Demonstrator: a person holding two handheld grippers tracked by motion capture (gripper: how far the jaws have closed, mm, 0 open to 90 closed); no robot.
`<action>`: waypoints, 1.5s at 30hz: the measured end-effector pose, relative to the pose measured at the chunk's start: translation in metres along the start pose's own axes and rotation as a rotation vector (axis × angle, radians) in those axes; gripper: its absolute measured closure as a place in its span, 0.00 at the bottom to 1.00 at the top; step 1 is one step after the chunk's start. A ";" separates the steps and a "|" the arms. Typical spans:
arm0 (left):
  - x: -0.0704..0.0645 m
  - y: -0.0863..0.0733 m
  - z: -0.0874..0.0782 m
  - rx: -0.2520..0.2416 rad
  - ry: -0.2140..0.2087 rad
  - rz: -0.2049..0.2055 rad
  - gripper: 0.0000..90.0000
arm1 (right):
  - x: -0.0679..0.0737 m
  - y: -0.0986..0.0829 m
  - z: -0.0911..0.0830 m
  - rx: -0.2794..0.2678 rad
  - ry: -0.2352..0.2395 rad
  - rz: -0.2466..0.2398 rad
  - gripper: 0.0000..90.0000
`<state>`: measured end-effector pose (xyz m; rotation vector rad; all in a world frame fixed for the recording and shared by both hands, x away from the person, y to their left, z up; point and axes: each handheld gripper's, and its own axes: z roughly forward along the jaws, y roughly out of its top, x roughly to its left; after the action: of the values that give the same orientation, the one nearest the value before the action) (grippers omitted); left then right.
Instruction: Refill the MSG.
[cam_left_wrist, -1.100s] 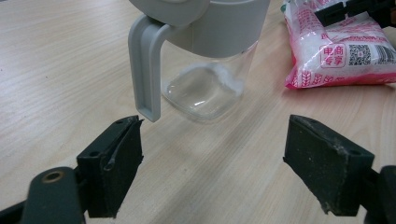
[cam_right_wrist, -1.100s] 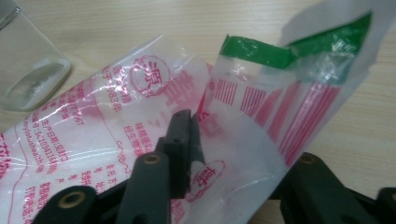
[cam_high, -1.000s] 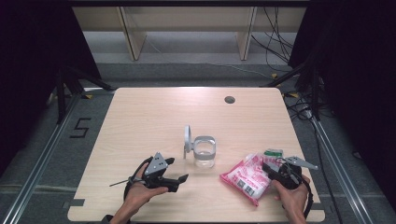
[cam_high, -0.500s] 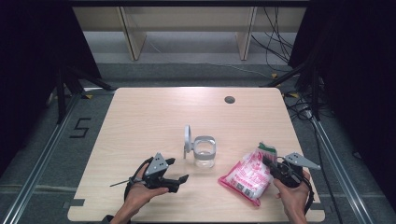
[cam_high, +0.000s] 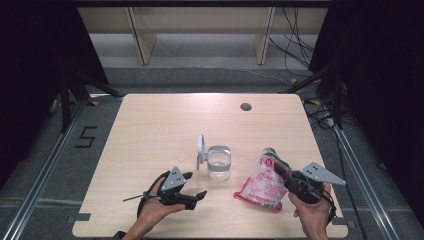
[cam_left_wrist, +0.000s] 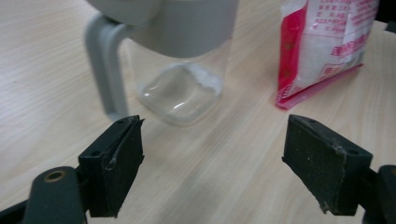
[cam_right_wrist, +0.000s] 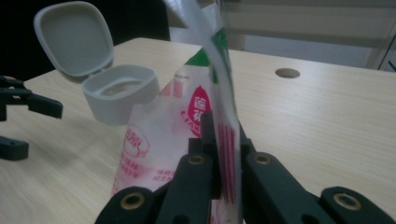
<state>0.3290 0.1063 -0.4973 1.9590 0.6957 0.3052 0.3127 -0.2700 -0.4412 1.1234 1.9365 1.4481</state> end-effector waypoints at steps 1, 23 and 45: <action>-0.004 0.000 0.002 0.003 -0.019 0.002 0.21 | 0.002 0.002 0.000 -0.002 -0.006 -0.013 1.00; -0.051 0.016 0.056 -0.013 -0.084 0.041 0.25 | 0.032 0.045 0.006 0.017 0.058 -0.174 1.00; -0.070 0.037 0.104 -0.073 -0.012 0.083 0.35 | 0.041 0.087 -0.008 -0.013 0.075 -0.213 1.00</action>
<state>0.3361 -0.0237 -0.5089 1.9218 0.5890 0.3643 0.3130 -0.2311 -0.3526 0.8379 2.0256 1.4024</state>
